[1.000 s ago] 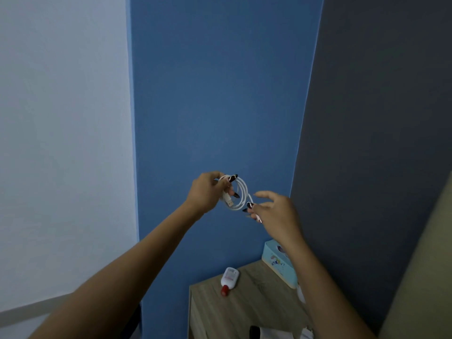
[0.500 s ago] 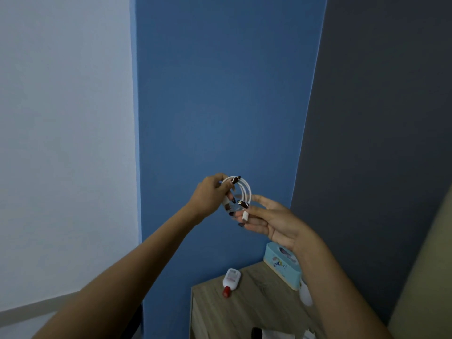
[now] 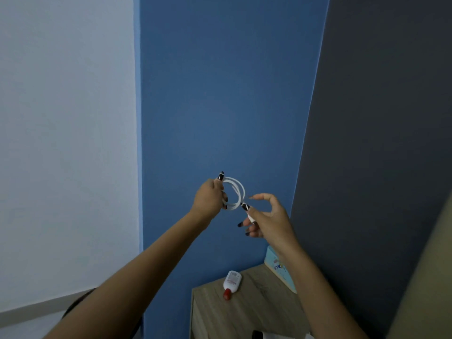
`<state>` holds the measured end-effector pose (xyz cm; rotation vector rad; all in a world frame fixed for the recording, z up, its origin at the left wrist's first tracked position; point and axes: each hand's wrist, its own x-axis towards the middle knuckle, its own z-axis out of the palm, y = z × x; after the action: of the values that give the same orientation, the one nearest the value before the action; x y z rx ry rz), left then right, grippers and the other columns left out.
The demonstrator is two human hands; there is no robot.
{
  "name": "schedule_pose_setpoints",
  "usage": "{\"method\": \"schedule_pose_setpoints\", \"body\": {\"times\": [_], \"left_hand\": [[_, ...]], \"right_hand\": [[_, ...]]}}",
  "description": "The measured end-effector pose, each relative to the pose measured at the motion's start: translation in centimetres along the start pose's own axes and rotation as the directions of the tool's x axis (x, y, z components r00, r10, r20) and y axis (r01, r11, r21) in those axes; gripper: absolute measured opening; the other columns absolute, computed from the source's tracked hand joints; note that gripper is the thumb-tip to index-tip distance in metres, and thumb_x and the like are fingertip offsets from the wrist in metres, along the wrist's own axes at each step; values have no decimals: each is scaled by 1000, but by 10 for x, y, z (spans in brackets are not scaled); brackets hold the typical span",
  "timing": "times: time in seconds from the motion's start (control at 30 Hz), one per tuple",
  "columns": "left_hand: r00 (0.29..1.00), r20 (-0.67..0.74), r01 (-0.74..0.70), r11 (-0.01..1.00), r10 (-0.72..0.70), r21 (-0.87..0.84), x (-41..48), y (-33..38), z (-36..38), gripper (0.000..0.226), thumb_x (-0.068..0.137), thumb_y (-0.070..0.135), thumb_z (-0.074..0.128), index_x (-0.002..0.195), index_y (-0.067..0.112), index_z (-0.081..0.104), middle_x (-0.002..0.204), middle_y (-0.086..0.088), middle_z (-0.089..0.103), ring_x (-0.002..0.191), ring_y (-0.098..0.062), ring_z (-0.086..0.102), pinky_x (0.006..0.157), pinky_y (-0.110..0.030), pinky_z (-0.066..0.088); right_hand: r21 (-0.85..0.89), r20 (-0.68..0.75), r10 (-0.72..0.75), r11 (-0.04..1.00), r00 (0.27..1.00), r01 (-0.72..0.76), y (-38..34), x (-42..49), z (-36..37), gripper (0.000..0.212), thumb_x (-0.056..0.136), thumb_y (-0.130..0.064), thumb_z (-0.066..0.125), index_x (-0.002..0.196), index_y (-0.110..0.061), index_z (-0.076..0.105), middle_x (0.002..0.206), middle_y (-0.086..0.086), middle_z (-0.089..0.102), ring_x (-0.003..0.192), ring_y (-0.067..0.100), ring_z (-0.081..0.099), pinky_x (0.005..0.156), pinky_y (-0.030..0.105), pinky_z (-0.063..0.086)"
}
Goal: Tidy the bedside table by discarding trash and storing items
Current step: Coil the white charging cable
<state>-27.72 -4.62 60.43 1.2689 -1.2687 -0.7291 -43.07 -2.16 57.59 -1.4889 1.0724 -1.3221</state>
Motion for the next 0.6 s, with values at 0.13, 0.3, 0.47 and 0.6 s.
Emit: {"method": "schedule_pose_setpoints", "body": {"times": [0.13, 0.3, 0.47, 0.6], "left_hand": [[972, -105, -171, 939, 210, 297, 1, -8, 4, 30, 102, 23, 30, 85, 7, 49, 74, -10, 58, 62, -22, 51, 49, -26, 36], [929, -159, -238, 868, 334, 437, 3, -3, 1, 39, 102, 34, 30, 85, 7, 52, 71, -12, 61, 65, -29, 57, 54, -38, 43], [939, -137, -245, 894, 315, 376, 5, -5, -1, 37, 102, 33, 32, 83, 7, 51, 68, -10, 58, 59, -24, 54, 49, -30, 40], [939, -109, -275, 901, 327, 336, 0, -6, 0, 35, 102, 32, 34, 84, 7, 53, 63, -5, 55, 54, -19, 51, 45, -24, 39]], "right_hand": [[-13, -46, -120, 993, 992, 119, -6, -7, 10, 3, 90, -14, 60, 92, -16, 60, 61, 6, 66, 56, 15, 61, 57, 27, 55], [349, 184, -98, 937, 978, 28, -13, -11, 3, 23, 95, -11, 52, 110, -4, 68, 101, 14, 74, 94, 25, 70, 84, 33, 57], [364, 317, -157, 931, 935, 33, -14, -11, -4, 31, 96, -11, 50, 124, -7, 61, 119, 10, 69, 111, 22, 66, 86, 29, 56], [252, 261, -134, 965, 956, 67, -17, -9, -3, 26, 94, -17, 57, 117, -9, 65, 108, 8, 74, 100, 21, 70, 73, 24, 57]]}}
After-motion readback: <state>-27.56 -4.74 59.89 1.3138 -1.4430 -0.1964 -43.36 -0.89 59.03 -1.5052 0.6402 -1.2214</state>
